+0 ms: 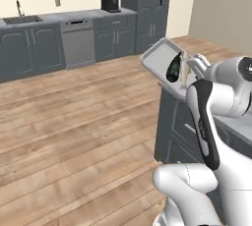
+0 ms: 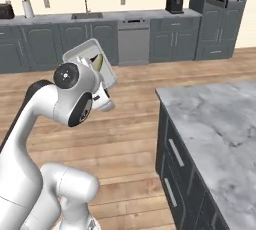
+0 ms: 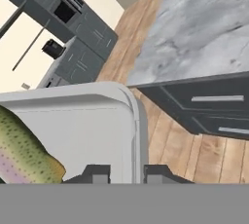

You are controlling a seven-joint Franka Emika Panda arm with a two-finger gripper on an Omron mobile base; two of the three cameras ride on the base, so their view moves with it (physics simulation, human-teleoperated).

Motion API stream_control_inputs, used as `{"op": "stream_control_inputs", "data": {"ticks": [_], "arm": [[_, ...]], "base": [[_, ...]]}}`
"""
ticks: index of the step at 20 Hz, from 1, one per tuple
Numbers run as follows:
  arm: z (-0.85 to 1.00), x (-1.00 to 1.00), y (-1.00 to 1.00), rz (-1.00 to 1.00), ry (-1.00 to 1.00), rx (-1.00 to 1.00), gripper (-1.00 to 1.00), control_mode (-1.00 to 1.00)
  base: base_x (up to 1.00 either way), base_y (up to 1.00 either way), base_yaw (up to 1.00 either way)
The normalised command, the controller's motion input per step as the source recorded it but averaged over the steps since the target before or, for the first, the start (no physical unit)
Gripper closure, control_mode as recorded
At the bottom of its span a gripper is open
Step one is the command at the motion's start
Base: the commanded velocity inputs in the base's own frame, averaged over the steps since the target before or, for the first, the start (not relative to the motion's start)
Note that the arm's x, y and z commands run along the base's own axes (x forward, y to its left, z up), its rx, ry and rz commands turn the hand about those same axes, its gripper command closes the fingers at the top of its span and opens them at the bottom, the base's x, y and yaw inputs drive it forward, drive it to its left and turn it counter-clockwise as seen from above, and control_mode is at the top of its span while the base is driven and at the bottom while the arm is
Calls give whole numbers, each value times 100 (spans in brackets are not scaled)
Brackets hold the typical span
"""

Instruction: Place the tupperware containing the fish and eggplant meal in the microwave. Close the microwave door and press the start button to reheat the meal.

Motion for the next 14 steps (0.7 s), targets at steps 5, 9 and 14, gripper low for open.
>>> {"op": "stream_control_inputs", "data": {"ticks": [5,9,14], "arm": [[0,0,0,0,0,0,100,100],[0,0,0,0,0,0,100,100],[0,0,0,0,0,0,100,100]], "base": [[100,44,-3],[100,29,0],[100,25,0]]}}
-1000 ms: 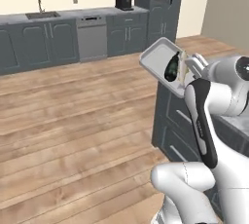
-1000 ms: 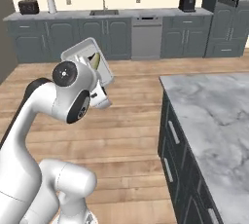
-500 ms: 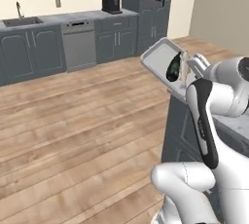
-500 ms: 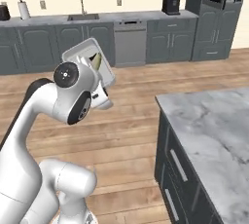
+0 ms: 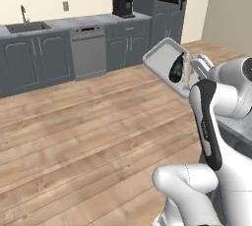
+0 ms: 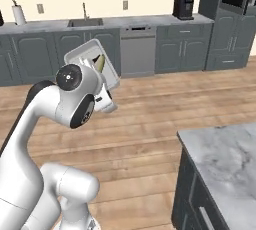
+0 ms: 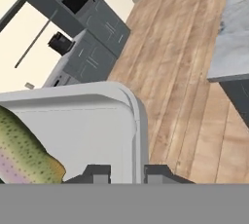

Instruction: Place the tupperware containing the fish and eggplant meal in the microwave. Close the microwave door and press the start button to reheat the meal.

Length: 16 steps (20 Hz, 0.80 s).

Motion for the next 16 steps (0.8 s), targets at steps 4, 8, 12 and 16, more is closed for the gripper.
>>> {"op": "stream_control_inputs", "data": {"ticks": [4,8,12,16], "arm": [[0,0,0,0,0,0,100,100],[0,0,0,0,0,0,100,100],[0,0,0,0,0,0,100,100],[0,0,0,0,0,0,100,100]], "base": [[100,16,-5],[100,1,-26],[100,0,-38],[100,4,-27]]}}
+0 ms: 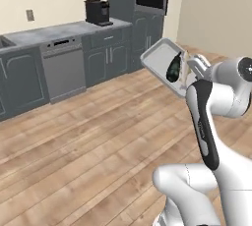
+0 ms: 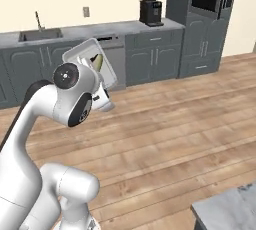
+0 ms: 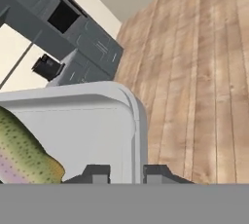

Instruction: Place the tupperware containing the fish and eggplant meal in the microwave. Close the microwave door and press the start button to reheat the meal.

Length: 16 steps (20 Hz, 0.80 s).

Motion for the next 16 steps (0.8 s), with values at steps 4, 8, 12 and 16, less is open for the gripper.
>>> {"op": "stream_control_inputs", "data": {"ticks": [4,8,12,16], "arm": [[0,0,0,0,0,0,100,100],[0,0,0,0,0,0,100,100],[0,0,0,0,0,0,100,100],[0,0,0,0,0,0,100,100]], "base": [[100,0,-27],[100,0,-31],[100,0,-35],[100,0,-43]]}}
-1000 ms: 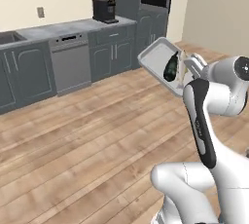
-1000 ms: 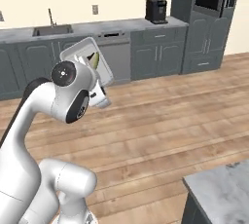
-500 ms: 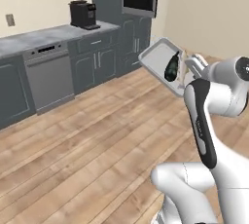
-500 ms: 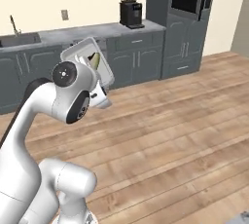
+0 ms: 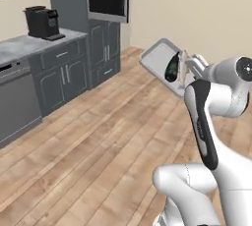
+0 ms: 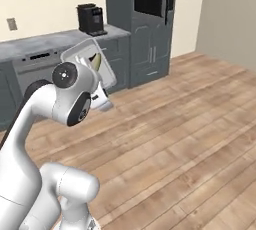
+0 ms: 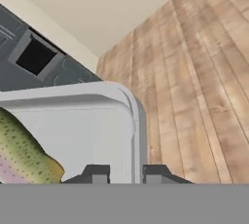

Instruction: Place the tupperware containing the fish and eggplant meal in the microwave. Close the microwave door and press the start button to reheat the meal.

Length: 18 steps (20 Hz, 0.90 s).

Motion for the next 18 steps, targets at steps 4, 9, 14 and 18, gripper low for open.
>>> {"op": "stream_control_inputs", "data": {"ticks": [4,9,14,18], "arm": [[0,0,0,0,0,0,100,100],[0,0,0,0,0,0,100,100],[0,0,0,0,0,0,100,100],[0,0,0,0,0,0,100,100]], "base": [[97,0,-50],[99,0,-40],[100,0,-25],[100,0,-7]]}}
